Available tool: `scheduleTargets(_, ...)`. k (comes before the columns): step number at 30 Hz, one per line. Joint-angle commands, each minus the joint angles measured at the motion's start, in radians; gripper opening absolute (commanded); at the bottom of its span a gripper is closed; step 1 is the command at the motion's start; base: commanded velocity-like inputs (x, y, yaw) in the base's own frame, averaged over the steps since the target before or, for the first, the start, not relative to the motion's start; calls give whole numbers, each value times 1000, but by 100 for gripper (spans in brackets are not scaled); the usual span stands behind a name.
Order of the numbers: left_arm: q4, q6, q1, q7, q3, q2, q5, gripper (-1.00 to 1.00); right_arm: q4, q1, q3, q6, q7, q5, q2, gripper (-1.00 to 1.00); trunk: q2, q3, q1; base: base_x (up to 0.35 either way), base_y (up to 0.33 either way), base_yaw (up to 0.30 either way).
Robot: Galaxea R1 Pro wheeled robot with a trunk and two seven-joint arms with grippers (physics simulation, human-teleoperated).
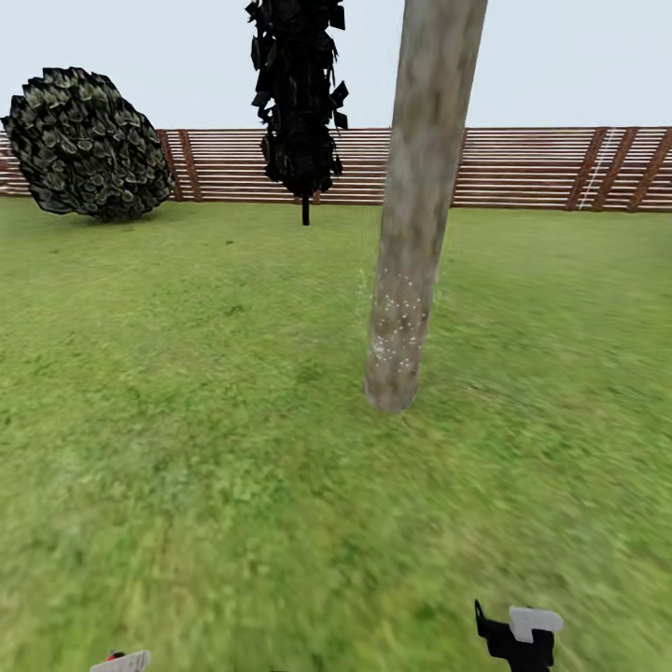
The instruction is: In the garden, pick up the pesticide atomizer on the floor and spray pesticide onto both trees until each tree trunk is fully covered.
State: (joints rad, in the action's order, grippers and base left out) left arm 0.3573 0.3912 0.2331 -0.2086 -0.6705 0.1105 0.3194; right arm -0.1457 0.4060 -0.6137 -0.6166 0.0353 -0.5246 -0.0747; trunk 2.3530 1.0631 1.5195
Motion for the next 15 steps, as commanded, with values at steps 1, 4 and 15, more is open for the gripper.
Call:
scheduleTargets(1,0,0,0,0,0,0,0,-100,0,0,0,0,0,0,0,100,0,0,0,0,290,279)
scheduleTargets(4,0,0,0,0,0,0,0,-100,0,0,0,0,0,0,1,100,0,0,0,0,283,279)
scheduleTargets(15,0,0,0,1,-1,0,0,-100,0,-1,0,0,0,0,0,100,0,0,0,0,138,279)
